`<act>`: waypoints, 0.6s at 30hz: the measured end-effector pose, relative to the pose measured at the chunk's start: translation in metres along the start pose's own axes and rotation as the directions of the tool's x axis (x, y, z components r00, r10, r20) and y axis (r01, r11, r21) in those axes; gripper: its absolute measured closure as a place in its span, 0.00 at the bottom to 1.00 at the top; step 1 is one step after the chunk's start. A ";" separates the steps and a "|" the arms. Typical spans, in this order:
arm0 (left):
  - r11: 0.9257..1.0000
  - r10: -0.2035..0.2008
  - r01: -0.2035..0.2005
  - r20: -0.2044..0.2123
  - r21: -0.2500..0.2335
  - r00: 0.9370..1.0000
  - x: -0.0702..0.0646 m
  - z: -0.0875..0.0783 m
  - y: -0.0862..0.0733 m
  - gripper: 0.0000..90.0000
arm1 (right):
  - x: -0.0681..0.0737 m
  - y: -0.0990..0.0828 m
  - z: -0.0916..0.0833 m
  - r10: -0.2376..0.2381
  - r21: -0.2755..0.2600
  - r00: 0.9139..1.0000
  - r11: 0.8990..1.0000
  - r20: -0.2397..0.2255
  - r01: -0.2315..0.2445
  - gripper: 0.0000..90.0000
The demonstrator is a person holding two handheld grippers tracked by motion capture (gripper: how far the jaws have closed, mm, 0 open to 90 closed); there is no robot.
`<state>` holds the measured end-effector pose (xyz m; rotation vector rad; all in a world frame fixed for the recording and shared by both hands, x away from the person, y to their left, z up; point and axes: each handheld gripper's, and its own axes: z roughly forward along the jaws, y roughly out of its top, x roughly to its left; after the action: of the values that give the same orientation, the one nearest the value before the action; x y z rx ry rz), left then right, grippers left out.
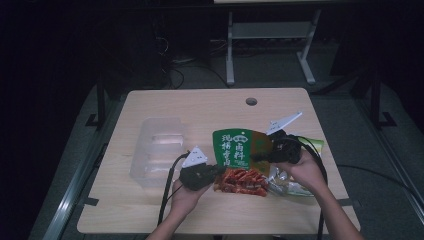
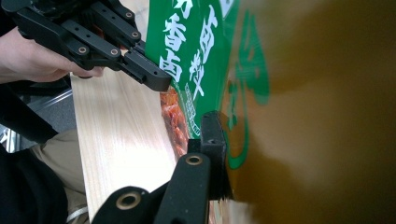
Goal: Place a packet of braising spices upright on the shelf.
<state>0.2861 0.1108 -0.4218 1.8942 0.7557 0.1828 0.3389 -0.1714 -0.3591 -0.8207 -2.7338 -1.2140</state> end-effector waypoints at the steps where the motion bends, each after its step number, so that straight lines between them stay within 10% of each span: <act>1: 1.000 -0.005 0.005 -0.002 -0.006 1.000 0.000 -0.001 0.000 0.92 | 0.002 0.000 0.000 -0.001 -0.004 1.000 1.000 -0.006 0.001 0.99; 18: 0.998 0.049 -0.051 -0.047 -0.036 0.998 -0.014 -0.034 -0.003 0.58 | 0.037 0.018 -0.034 -0.044 -0.104 0.999 0.994 0.016 0.045 0.99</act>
<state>0.2580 0.1298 -0.4063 1.8802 0.7313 0.2707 0.3101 -0.1688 -0.3145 -0.7840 -2.7335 -1.3747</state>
